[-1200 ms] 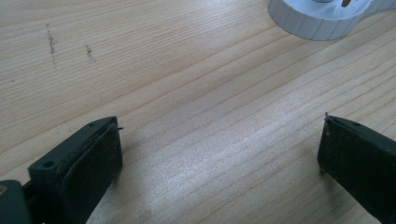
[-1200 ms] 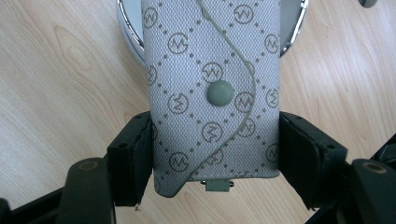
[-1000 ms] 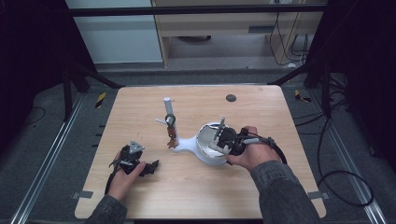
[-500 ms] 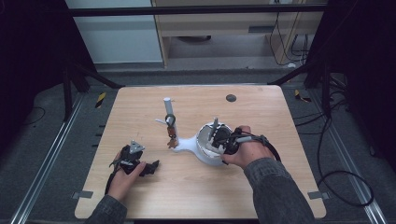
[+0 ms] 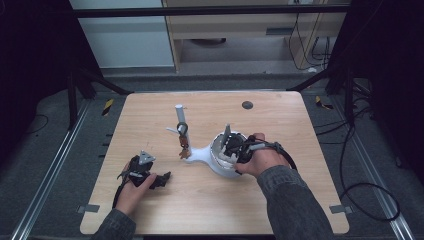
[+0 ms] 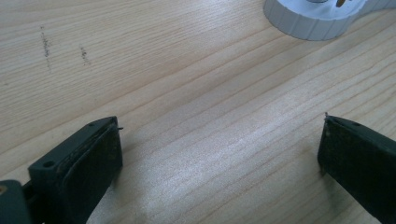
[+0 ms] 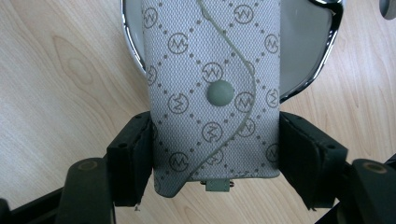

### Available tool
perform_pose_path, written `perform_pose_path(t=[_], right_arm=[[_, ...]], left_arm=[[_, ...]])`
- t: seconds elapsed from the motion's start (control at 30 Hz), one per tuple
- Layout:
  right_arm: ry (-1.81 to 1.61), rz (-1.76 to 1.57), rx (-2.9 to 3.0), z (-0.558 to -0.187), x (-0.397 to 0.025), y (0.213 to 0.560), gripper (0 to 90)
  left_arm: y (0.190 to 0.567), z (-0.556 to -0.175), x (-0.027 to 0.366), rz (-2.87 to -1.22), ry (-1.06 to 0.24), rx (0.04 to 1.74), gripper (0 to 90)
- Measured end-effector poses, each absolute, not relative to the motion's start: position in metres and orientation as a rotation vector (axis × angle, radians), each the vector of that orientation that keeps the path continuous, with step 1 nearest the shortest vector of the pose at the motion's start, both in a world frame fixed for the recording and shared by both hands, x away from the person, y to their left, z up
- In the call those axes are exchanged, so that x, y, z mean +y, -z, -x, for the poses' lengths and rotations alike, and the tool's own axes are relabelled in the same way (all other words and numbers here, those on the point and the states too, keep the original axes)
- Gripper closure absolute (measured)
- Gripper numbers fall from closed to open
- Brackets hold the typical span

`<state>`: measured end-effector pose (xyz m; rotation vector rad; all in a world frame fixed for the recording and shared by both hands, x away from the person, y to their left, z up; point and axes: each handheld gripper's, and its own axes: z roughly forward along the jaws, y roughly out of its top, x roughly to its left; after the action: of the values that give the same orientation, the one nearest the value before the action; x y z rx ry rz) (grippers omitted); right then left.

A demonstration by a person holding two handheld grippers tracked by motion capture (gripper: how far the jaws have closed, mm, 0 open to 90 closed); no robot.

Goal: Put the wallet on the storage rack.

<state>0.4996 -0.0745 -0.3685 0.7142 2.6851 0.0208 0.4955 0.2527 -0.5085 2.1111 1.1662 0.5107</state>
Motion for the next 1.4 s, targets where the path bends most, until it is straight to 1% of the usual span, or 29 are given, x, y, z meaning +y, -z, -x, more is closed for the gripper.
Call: perform_pose_path(t=[0.8,1.4], right_arm=[[0.022,-0.715,2.674,-0.505,-0.068,0.367,31.2],[0.059,-0.713,2.692,-0.514,-0.058,0.374,31.0]], left_arm=[[0.509,-0.495,0.252,-2.112,-0.509,1.161,0.0],[0.509,-0.495,0.251,-2.116,-0.505,1.155,0.0]])
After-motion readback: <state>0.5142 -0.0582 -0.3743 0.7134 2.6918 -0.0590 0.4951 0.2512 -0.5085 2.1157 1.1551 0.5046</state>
